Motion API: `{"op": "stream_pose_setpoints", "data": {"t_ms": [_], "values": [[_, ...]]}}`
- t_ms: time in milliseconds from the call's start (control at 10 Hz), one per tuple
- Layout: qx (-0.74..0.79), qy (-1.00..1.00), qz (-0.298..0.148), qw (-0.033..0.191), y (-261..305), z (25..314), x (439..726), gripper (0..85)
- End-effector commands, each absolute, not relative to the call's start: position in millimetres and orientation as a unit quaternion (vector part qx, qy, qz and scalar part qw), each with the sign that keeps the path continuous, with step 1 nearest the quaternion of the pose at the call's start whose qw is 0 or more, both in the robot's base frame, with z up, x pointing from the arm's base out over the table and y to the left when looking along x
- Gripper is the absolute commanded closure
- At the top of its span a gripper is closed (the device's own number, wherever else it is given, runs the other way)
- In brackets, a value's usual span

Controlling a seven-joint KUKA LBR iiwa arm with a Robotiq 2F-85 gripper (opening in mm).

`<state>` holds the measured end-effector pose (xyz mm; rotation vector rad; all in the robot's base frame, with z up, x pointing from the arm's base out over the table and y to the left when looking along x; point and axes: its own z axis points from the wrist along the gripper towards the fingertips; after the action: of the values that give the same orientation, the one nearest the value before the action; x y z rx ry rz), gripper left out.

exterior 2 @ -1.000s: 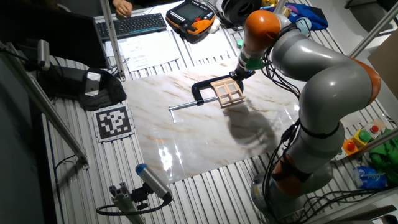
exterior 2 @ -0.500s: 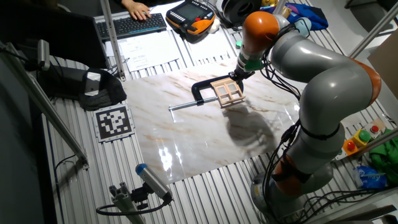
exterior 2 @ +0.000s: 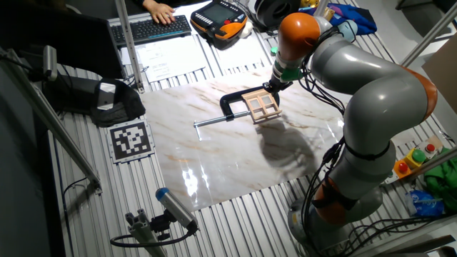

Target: Open a sliding window

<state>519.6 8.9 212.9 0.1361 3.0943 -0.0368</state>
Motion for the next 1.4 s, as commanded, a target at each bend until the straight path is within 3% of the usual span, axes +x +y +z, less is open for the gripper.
{"op": "stream_pose_setpoints", "data": {"t_ms": [0,1300], "values": [[0.043,0.999,-0.012,0.022,8.1,213.3,519.7,85.0],[0.043,0.999,-0.012,0.021,5.5,214.2,520.9,85.0]]}}
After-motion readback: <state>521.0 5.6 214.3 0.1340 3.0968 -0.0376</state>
